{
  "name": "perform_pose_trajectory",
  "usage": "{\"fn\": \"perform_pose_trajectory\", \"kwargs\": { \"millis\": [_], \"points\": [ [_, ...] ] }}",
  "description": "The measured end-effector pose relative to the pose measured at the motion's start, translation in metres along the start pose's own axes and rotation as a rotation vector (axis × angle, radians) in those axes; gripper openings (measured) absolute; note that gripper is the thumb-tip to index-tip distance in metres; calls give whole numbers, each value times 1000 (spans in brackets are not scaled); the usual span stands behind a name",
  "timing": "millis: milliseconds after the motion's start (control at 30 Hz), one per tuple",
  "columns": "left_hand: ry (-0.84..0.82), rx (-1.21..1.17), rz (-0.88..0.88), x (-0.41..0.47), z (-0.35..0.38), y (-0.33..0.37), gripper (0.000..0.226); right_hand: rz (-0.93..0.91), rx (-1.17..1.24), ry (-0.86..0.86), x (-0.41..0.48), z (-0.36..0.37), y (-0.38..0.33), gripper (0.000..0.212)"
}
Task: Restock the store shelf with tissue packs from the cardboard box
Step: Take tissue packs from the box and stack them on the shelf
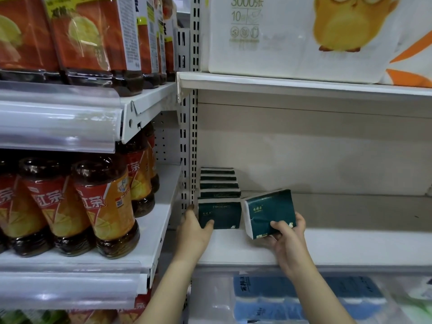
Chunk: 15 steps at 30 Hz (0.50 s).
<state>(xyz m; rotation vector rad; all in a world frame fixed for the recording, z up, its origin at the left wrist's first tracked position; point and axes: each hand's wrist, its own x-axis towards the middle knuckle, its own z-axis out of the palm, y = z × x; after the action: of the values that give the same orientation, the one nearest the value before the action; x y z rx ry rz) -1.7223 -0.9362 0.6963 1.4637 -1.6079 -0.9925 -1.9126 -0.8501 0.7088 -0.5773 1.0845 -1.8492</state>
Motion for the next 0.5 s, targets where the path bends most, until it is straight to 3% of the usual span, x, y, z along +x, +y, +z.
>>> {"fn": "perform_pose_trajectory", "kwargs": {
  "millis": [100, 233, 333, 500],
  "points": [
    [70, -56, 58, -18, -8, 1, 56, 2, -165, -100, -2, 4, 2, 49],
    [-175, -32, 120, -35, -24, 8, 77, 8, -363, -190, -3, 11, 12, 49],
    [-256, -37, 165, -39, -25, 15, 78, -38, -612, -193, -4, 19, 17, 48],
    [-222, -48, 148, -35, -18, 5, 72, -112, -891, -176, -3, 28, 24, 50]
  ]
}}
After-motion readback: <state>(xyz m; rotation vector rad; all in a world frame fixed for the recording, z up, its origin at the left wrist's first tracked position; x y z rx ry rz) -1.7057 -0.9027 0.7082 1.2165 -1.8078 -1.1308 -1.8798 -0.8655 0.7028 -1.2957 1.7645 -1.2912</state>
